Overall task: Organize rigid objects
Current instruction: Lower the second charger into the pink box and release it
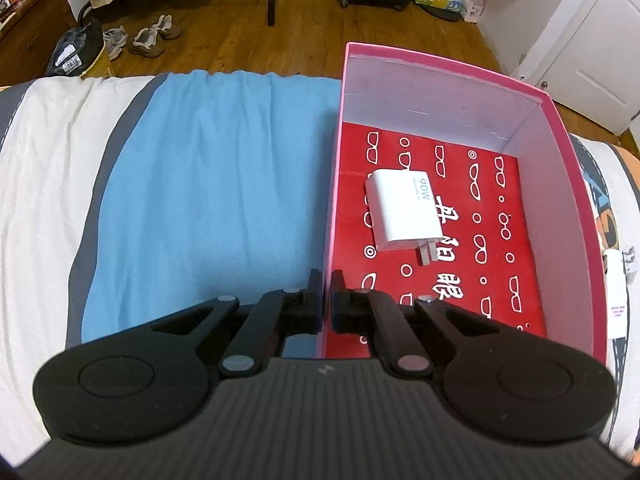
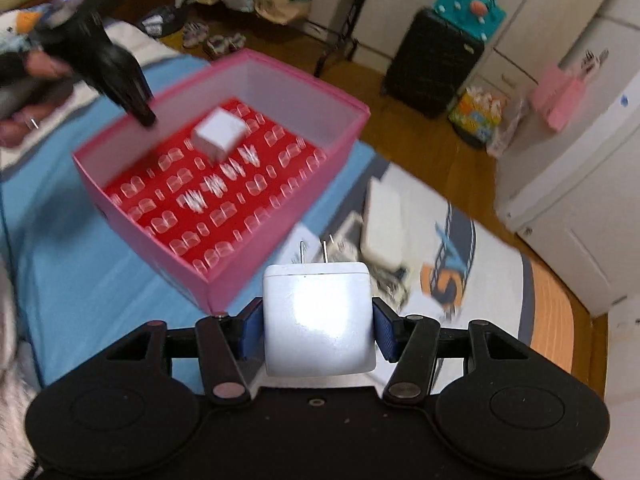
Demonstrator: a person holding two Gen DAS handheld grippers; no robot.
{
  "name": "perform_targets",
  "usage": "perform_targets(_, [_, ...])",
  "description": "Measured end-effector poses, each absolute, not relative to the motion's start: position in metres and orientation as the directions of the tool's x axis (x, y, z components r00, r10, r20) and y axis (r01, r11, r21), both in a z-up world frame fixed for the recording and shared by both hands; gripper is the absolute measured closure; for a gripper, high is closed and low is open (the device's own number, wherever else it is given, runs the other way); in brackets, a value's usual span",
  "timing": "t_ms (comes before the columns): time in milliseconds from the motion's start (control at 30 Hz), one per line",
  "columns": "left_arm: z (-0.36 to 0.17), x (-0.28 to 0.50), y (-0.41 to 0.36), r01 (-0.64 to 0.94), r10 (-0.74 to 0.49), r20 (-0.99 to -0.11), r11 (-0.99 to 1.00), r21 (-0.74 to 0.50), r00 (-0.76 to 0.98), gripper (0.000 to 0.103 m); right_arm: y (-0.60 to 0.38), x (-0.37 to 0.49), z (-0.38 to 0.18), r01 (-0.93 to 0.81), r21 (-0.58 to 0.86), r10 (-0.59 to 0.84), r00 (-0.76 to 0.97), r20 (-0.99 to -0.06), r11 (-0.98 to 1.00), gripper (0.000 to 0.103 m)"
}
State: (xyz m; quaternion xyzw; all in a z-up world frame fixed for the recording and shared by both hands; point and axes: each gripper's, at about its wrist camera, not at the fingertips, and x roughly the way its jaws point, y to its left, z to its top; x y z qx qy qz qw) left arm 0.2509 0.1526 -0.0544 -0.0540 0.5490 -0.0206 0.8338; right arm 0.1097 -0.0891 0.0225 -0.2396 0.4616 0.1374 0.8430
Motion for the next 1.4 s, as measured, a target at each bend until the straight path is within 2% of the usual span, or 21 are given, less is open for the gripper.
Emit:
perform_targets(233, [-0.053,0.255,0.149,-0.008,-0.081,-0.915,0.996,-0.091,0.395,0.101,-0.053,0.124,0.039,-0.495,-0.233,0.101,0.558,-0.824,0.837,0.042])
perform_targets(667, [-0.055,0.263,0.151,0.0,-0.098,-0.918,0.994,-0.106,0.384,0.101,0.005,0.176,-0.004,-0.543,-0.055,0.224,0.435,-0.872,0.838,0.042])
perform_targets(800, [-0.056,0.262,0.153,0.0,-0.107,-0.917,0.993,-0.116,0.384,0.101,0.009,0.204,-0.023,-0.498,0.022,0.245,0.388,-0.888,0.867,0.042])
perform_targets(967, [-0.056,0.263,0.154,0.0,-0.113,-0.916,0.992,-0.122,0.386,0.101,0.008,0.239,-0.061,-0.393,0.183,0.302,0.265,-0.916,0.901,0.042])
perform_targets(1200, [-0.057,0.262,0.156,0.003,-0.122,-0.913,0.991,-0.131,0.39,0.101,0.009,0.255,-0.103,-0.224,0.308,0.348,0.171,-0.922,0.925,0.041])
perform_targets(1400, [-0.055,0.261,0.155,0.002,-0.123,-0.91,0.991,-0.133,0.396,0.1,-0.007,0.253,-0.083,-0.188,0.406,0.437,0.174,-0.882,0.894,0.037])
